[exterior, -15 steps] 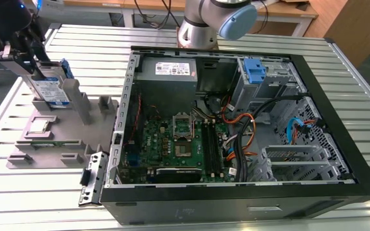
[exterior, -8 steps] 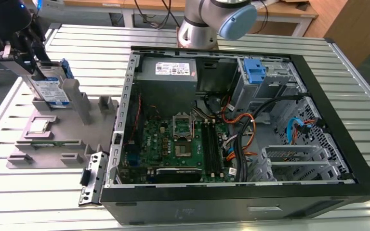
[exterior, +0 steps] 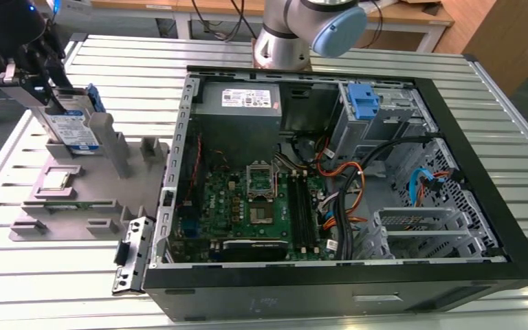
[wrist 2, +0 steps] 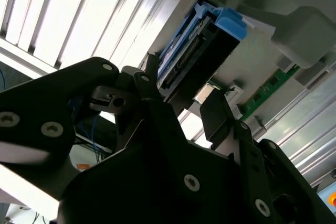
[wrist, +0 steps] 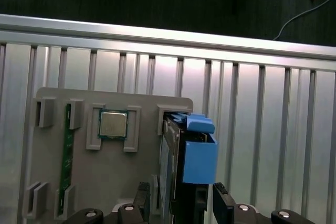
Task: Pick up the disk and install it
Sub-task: 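Pick up the disk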
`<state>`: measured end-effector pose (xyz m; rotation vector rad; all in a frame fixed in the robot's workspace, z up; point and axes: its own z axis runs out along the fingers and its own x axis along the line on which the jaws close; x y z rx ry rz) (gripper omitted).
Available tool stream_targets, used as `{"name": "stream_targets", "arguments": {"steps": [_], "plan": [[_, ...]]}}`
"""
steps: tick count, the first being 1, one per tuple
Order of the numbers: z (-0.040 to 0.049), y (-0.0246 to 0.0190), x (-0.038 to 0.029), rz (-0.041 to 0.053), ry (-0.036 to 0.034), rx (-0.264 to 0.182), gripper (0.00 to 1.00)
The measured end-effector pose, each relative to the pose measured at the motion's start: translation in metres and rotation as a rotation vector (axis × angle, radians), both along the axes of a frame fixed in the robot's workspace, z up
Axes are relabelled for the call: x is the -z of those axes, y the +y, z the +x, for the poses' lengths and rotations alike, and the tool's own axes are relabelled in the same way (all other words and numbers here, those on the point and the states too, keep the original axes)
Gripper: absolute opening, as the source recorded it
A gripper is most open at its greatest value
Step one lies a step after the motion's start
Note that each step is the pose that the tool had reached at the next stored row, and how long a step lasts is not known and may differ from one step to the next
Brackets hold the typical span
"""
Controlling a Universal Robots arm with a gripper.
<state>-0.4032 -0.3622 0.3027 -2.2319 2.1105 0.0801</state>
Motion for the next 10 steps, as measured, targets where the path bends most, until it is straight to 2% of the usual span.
{"name": "stream_targets", "arguments": {"steps": [10], "plan": [[-0.0001,0.0006,0.0000,0.0024,-0.0002,0.016,0.59]]}}
